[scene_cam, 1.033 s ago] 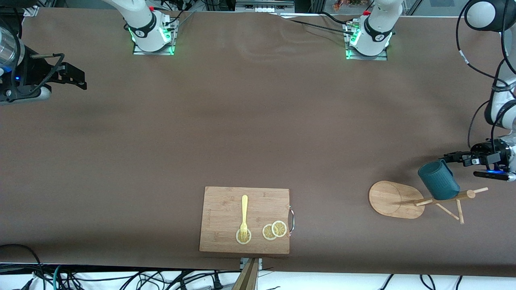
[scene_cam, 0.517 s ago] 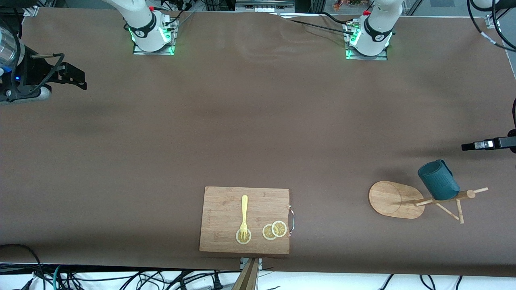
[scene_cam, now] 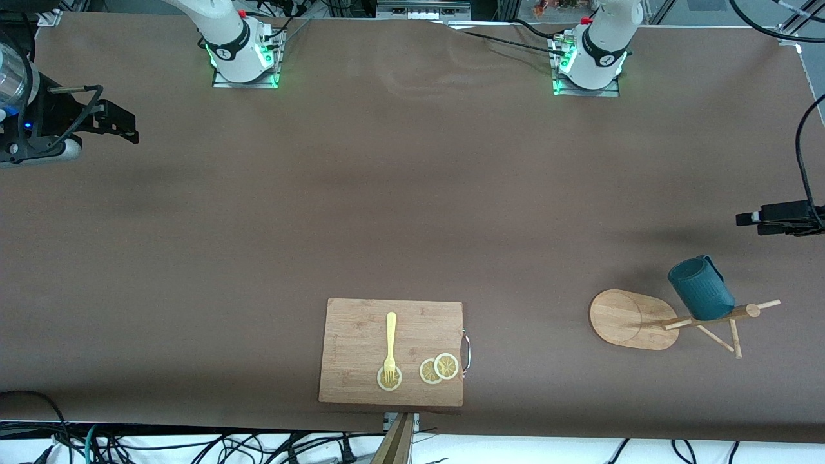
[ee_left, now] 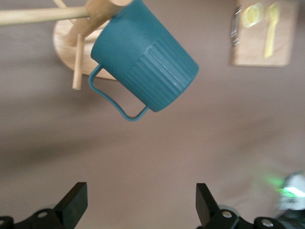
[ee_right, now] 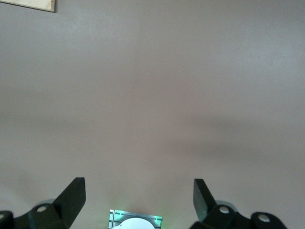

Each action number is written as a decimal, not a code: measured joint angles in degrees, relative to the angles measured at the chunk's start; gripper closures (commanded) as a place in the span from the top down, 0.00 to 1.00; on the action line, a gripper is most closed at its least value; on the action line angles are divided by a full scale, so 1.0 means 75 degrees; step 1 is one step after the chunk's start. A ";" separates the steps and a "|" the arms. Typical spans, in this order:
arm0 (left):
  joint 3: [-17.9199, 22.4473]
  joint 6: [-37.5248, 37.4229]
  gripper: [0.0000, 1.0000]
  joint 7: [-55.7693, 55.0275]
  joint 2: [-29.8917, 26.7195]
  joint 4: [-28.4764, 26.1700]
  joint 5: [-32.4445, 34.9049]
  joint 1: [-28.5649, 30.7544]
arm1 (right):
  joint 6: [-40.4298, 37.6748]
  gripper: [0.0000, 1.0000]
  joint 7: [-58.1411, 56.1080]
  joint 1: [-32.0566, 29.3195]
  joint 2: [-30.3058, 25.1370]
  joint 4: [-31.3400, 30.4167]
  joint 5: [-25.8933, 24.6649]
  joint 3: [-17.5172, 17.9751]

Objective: Pass cup and hang on rack

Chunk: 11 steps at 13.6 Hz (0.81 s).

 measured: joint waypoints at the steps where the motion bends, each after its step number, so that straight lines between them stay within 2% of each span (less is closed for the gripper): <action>1: -0.0007 0.0092 1.00 -0.0002 -0.0139 -0.0001 0.0580 -0.0360 | 0.0000 1.00 0.0000 0.0000 0.0000 0.0000 0.0000 0.0000; 6: -0.0033 0.0216 1.00 -0.1246 -0.0498 -0.0003 0.2792 -0.2388 | -0.0001 1.00 0.0000 0.0000 0.0001 0.0002 0.0000 0.0000; 9: -0.0028 0.0218 1.00 -0.2038 -0.0633 -0.0003 0.3142 -0.3377 | -0.0002 1.00 0.0000 0.0000 0.0002 0.0002 0.0000 -0.0001; 11: -0.0019 0.0217 1.00 -0.2294 -0.0770 -0.0003 0.3154 -0.3738 | -0.0003 1.00 0.0000 0.0000 0.0002 0.0002 0.0000 -0.0001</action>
